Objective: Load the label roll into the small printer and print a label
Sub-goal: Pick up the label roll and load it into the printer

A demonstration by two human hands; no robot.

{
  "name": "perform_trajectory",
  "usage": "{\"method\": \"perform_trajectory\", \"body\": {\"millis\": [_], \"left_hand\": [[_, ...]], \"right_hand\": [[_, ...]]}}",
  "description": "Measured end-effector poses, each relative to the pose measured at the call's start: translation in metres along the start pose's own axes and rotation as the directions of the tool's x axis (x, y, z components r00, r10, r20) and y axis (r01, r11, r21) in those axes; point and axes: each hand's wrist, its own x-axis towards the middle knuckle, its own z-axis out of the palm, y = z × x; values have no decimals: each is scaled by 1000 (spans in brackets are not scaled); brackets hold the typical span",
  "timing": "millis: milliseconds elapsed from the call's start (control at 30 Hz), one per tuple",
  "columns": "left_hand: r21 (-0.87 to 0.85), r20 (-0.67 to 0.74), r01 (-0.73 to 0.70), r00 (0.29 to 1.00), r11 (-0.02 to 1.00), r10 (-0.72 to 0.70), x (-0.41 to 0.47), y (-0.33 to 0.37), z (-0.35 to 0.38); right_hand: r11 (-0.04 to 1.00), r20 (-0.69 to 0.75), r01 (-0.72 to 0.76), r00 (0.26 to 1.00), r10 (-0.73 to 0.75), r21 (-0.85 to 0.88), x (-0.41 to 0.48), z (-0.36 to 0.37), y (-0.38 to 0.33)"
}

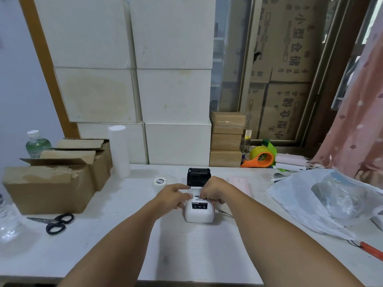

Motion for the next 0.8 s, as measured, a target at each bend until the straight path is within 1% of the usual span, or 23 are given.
{"method": "perform_trajectory", "body": {"millis": [133,200,267,400,467,567,667,800], "left_hand": [[-24,73,-2,997,1000,4,-3,0,-6],[-73,83,-9,996,997,15,-5,-2,-6],[-99,85,-23,996,995,31,-4,-6,-6],[-84,87,-41,995,996,48,-4,-9,-6],[-64,89,-46,995,997,52,-6,-8,-6],[-15,82,-55,995,998,56,-7,-9,-7],[-20,74,-58,996,998,59,-9,-10,-7],[-32,65,-64,996,997,66,-12,-9,-5]], "right_hand": [[999,38,-18,999,19,-29,6,-1,-2],[999,65,-13,998,16,-40,9,2,-4],[999,68,24,997,-22,-26,14,3,-1],[989,2,145,989,-145,-36,10,4,4],[985,-37,171,984,-172,-23,11,6,7],[983,-102,182,979,-177,39,12,9,14],[964,-122,244,965,-230,108,7,9,20],[895,-173,333,941,-292,298,-2,3,29]]}}
